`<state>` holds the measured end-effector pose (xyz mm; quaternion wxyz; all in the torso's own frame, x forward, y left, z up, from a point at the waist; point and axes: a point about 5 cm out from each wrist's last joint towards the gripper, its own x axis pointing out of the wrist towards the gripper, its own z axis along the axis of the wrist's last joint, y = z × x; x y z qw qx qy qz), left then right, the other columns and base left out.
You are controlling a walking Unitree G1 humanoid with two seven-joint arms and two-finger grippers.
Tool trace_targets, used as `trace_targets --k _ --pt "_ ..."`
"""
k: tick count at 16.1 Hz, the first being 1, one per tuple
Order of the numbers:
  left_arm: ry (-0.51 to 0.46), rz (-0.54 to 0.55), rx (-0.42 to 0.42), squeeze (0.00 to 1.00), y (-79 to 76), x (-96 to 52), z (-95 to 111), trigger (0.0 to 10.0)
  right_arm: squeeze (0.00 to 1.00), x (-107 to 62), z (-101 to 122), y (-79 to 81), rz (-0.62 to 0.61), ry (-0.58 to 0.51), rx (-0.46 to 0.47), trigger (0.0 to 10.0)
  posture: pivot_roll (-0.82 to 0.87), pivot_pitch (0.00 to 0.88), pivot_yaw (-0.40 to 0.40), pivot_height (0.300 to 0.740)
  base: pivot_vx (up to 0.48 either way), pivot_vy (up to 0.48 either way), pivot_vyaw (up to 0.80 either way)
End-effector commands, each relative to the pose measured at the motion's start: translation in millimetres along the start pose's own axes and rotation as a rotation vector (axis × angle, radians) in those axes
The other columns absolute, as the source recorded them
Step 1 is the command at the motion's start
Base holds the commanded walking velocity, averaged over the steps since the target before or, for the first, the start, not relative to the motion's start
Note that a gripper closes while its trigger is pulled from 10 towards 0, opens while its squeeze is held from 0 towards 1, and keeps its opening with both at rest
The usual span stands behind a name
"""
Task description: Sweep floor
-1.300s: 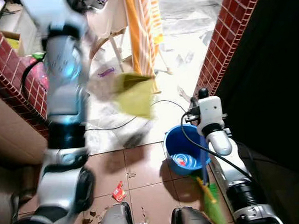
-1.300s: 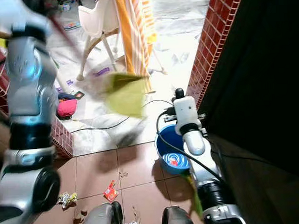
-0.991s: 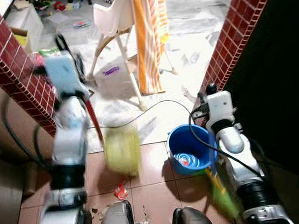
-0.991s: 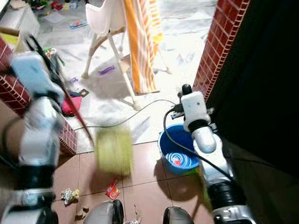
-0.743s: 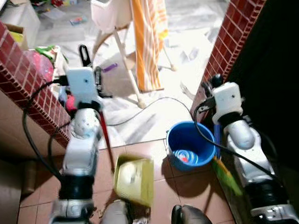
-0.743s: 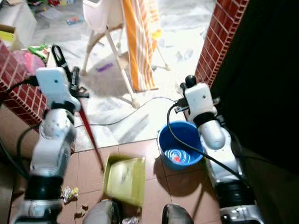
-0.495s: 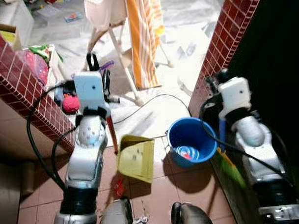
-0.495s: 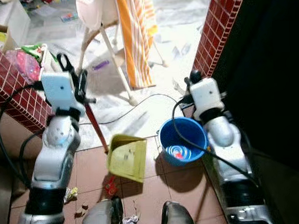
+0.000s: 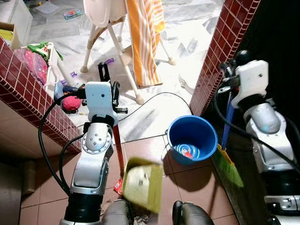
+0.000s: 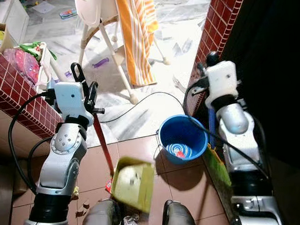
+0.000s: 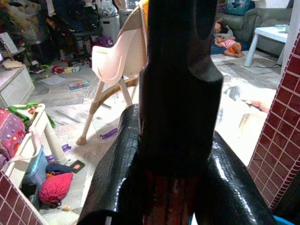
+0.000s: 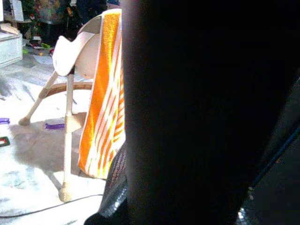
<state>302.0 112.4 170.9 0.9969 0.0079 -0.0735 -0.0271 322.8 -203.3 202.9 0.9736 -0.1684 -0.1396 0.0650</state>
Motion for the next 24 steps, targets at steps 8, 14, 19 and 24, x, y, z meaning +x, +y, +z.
trace_targets --k 8,14,19,24 --pt "-0.011 -0.030 -0.033 0.00 -7.7 -1.0 6 10.0 0.00 6.9 9 -13.2 0.038 -0.087 -0.232 10.0 -0.04 0.201 0.045 0.740 0.000 0.000 0.00" --pt "-0.006 -0.034 -0.050 0.00 -8.8 1.8 7 10.0 0.00 -11.1 -47 9.6 0.095 0.044 -0.179 10.0 -0.03 0.206 0.044 0.740 0.000 0.000 0.00" --pt "0.011 -0.045 -0.057 0.00 -10.5 -2.9 3 10.0 0.00 -18.8 -51 46.3 0.239 0.057 0.030 10.0 -0.03 0.193 0.045 0.740 0.000 0.000 0.00" --pt "0.069 -0.065 -0.057 0.00 -19.2 -0.3 -8 10.0 0.00 -15.0 1 76.1 0.594 -0.004 0.283 10.0 -0.05 0.171 0.046 0.740 0.000 0.000 0.00"
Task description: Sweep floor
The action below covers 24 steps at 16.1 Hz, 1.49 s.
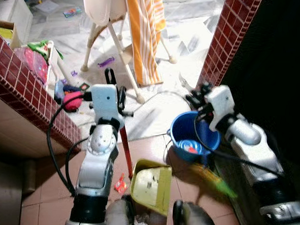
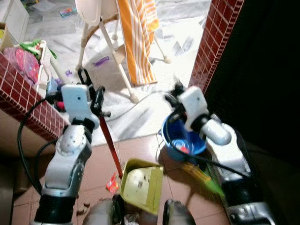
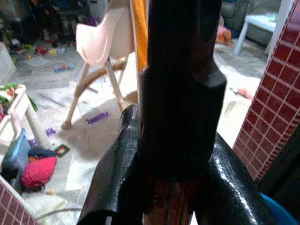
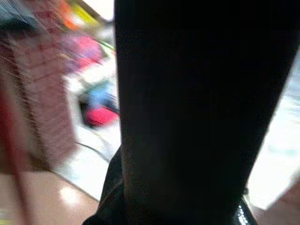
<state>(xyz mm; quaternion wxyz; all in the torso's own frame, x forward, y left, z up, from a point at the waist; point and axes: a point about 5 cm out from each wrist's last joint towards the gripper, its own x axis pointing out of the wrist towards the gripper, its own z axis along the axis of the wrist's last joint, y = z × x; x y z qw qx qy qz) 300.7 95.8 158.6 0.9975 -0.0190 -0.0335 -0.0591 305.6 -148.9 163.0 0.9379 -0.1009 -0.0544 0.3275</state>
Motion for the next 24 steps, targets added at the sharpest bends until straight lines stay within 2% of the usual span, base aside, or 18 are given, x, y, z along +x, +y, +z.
trace_targets --k 1,3,4,5,6,8,9,11,12,13,14,15,16,18,19,22,24 --pt "0.000 0.000 0.011 0.00 -1.8 2.2 2 10.0 0.00 9.2 26 15.6 0.129 -0.093 0.074 10.0 -0.05 0.173 0.049 0.740 0.000 0.000 0.00" --pt "0.008 0.009 0.015 0.00 -0.8 2.4 1 10.0 0.00 11.5 39 13.9 0.142 -0.130 0.109 10.0 -0.05 0.173 0.052 0.740 0.000 0.000 0.00" --pt "0.008 0.008 0.012 0.00 -0.1 2.3 1 10.0 0.00 12.9 51 4.9 0.119 -0.168 0.119 10.0 -0.04 0.180 0.051 0.740 0.000 0.000 0.00" --pt "0.010 0.008 0.013 0.00 0.1 2.7 1 10.0 0.00 7.4 51 -1.0 0.132 -0.132 0.072 10.0 -0.04 0.198 0.051 0.740 0.000 0.000 0.00" --pt "0.010 0.008 0.014 0.00 -0.2 2.5 1 10.0 0.00 -0.7 44 -0.3 0.183 -0.068 0.023 10.0 -0.05 0.194 0.051 0.740 0.000 0.000 0.00" --pt "0.013 0.009 0.012 0.00 -0.8 2.5 1 10.0 0.00 -20.6 26 -3.3 0.254 0.069 0.005 10.0 -0.05 0.194 0.050 0.740 0.000 0.000 0.00" --pt "0.016 0.009 0.010 0.00 -0.8 2.4 0 10.0 0.00 -37.6 5 -9.0 0.286 0.243 -0.021 10.0 -0.05 0.195 0.051 0.740 0.000 0.000 0.00" --pt "0.017 -0.001 0.006 0.00 -2.7 2.6 0 10.0 0.00 -64.6 -24 -17.8 0.300 0.463 -0.073 10.0 -0.05 0.195 0.051 0.740 0.000 0.000 0.00" --pt "0.017 -0.003 0.005 0.00 -3.6 2.9 0 10.0 0.00 -71.6 -30 -19.1 0.299 0.502 -0.060 10.0 -0.05 0.195 0.051 0.740 0.000 0.000 0.00" --pt "0.016 -0.007 0.003 0.00 -5.2 4.4 0 10.0 0.00 -79.8 -39 -24.6 0.271 0.572 -0.075 10.0 -0.07 0.192 0.055 0.740 0.000 0.000 0.00" --pt "0.015 -0.008 0.003 0.00 -5.4 4.7 1 10.0 0.00 -81.9 -41 -26.4 0.265 0.593 -0.092 10.0 -0.07 0.192 0.055 0.740 0.000 0.000 0.00" --pt "0.013 -0.010 0.002 0.00 -5.6 5.2 1 10.0 0.00 -88.3 -53 -42.4 0.162 0.690 -0.223 10.0 -0.07 0.192 0.055 0.740 0.000 0.000 0.00" --pt "0.012 -0.011 0.002 0.00 -5.3 5.6 1 10.0 0.00 -88.7 -57 -54.4 0.063 0.718 -0.289 10.0 -0.07 0.192 0.057 0.740 0.000 0.000 0.00" --pt "0.010 -0.011 0.003 0.00 -5.1 5.8 1 10.0 0.00 -81.5 -54 -82.3 -0.253 0.669 -0.394 10.0 -0.07 0.190 0.056 0.740 0.000 0.000 0.00" --pt "0.008 -0.010 0.004 0.00 -5.1 5.8 2 10.0 0.00 -78.6 -49 -90.1 -0.351 0.631 -0.436 10.0 -0.07 0.190 0.056 0.740 0.000 0.000 0.00" --pt "0.004 -0.005 0.005 0.00 -4.8 4.3 2 10.0 0.00 -66.3 -34 -100.3 -0.545 0.469 -0.557 10.0 -0.05 0.186 0.051 0.740 0.000 0.000 0.00" --pt "0.003 -0.005 0.007 0.00 -4.7 4.0 2 10.0 0.00 -54.7 -29 -94.8 -0.614 0.316 -0.530 10.0 -0.04 0.186 0.049 0.740 0.000 0.000 0.00"
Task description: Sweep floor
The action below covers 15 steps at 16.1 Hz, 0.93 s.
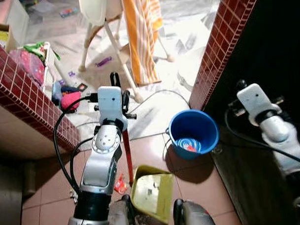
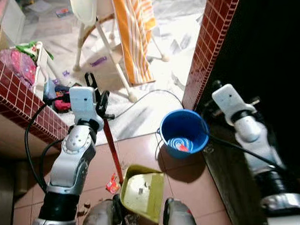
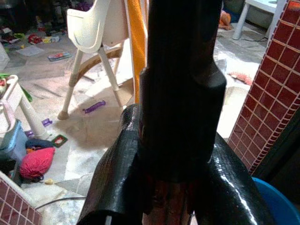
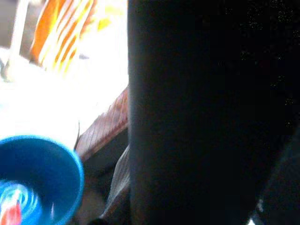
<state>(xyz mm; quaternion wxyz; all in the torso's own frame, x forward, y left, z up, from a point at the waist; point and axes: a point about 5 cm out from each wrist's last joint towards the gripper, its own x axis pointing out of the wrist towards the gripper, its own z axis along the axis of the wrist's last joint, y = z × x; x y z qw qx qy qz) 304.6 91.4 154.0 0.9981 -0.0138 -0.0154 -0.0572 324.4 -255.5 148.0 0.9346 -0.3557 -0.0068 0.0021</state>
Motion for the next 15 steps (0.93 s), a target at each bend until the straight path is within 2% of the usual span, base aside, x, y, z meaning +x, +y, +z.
trace_targets --k 1,6,12,15 --pt "-0.037 -0.007 -0.001 0.00 -0.8 -0.3 8 10.0 0.00 1.7 3 -4.8 -0.051 -0.036 0.007 10.0 -0.04 0.186 0.049 0.740 0.000 0.000 0.00" --pt "-0.043 -0.008 0.004 0.00 -1.4 -0.4 9 10.0 0.00 4.1 17 6.5 -0.077 -0.171 0.151 10.0 -0.04 0.182 0.049 0.740 0.000 0.000 0.00" --pt "-0.050 -0.015 0.004 0.00 -4.3 0.4 10 10.0 0.00 2.3 33 36.4 0.075 -0.268 0.398 10.0 -0.04 0.178 0.049 0.740 0.000 0.000 0.00" --pt "-0.050 -0.016 0.004 0.00 -5.1 0.5 10 10.0 0.00 0.1 36 45.7 0.199 -0.288 0.412 10.0 -0.04 0.180 0.049 0.740 0.000 0.000 0.00"
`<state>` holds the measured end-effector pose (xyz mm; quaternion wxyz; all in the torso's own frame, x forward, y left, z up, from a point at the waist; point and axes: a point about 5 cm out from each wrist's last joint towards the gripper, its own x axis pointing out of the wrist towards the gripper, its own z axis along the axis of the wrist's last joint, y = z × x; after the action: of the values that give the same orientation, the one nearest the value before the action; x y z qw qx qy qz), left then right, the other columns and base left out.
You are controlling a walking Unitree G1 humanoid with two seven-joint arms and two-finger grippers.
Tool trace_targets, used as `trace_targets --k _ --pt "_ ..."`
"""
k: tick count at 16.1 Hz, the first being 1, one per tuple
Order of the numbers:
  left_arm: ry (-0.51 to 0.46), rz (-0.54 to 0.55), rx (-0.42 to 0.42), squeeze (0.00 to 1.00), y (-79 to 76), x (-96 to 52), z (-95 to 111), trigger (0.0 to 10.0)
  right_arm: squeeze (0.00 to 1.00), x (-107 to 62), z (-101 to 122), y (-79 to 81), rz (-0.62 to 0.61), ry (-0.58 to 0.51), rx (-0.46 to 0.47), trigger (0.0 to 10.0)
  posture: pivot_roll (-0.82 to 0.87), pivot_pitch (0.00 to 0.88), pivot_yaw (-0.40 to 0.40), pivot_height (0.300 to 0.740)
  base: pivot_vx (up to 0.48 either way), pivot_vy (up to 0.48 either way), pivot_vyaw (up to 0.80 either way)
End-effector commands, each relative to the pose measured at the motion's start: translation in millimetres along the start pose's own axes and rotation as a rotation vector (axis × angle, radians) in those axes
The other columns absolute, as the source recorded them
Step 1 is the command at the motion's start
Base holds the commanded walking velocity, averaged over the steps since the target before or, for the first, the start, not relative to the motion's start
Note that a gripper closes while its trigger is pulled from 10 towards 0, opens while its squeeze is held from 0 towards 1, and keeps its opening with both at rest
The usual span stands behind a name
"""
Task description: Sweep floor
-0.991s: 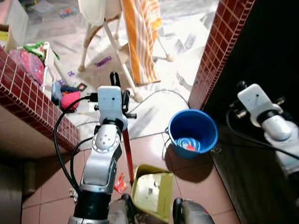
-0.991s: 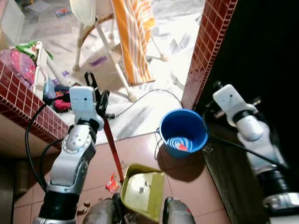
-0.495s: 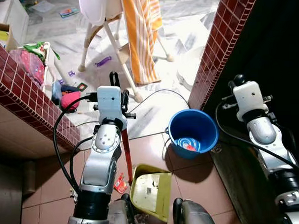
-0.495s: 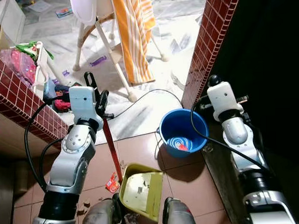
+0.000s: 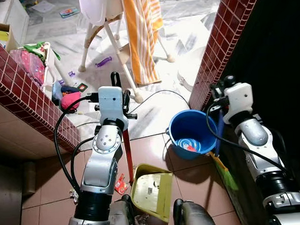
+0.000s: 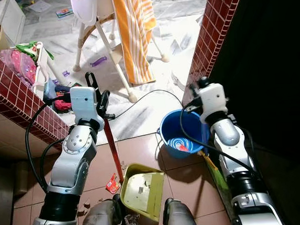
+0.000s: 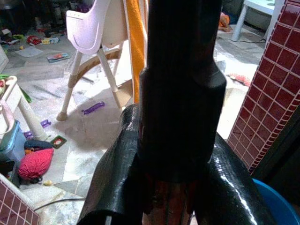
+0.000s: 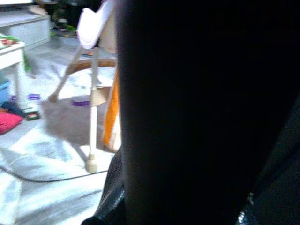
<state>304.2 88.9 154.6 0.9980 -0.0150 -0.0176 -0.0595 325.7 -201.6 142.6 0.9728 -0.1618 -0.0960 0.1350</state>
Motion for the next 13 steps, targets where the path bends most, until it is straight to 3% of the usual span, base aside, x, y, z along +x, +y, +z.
trace_targets --k 1,3,7,13 --pt "-0.045 -0.010 0.006 0.00 -2.3 0.4 10 10.0 0.00 -1.0 4 7.9 0.091 -0.010 0.007 10.0 -0.04 0.181 0.048 0.740 0.000 0.000 0.00" --pt "-0.042 -0.009 0.004 0.00 -2.2 0.1 9 10.0 0.00 -4.4 5 17.6 0.271 0.021 0.003 10.0 -0.04 0.181 0.048 0.740 0.000 0.000 0.00" --pt "-0.036 -0.016 0.003 0.00 -4.0 0.2 8 10.0 0.00 -11.0 12 36.8 0.489 0.039 0.095 10.0 -0.05 0.187 0.045 0.740 0.000 0.000 0.00" --pt "-0.006 -0.024 0.008 0.00 -5.7 -2.0 1 10.0 0.00 -8.6 33 55.5 0.473 -0.013 0.256 10.0 -0.05 0.182 0.041 0.740 0.000 0.000 0.00"
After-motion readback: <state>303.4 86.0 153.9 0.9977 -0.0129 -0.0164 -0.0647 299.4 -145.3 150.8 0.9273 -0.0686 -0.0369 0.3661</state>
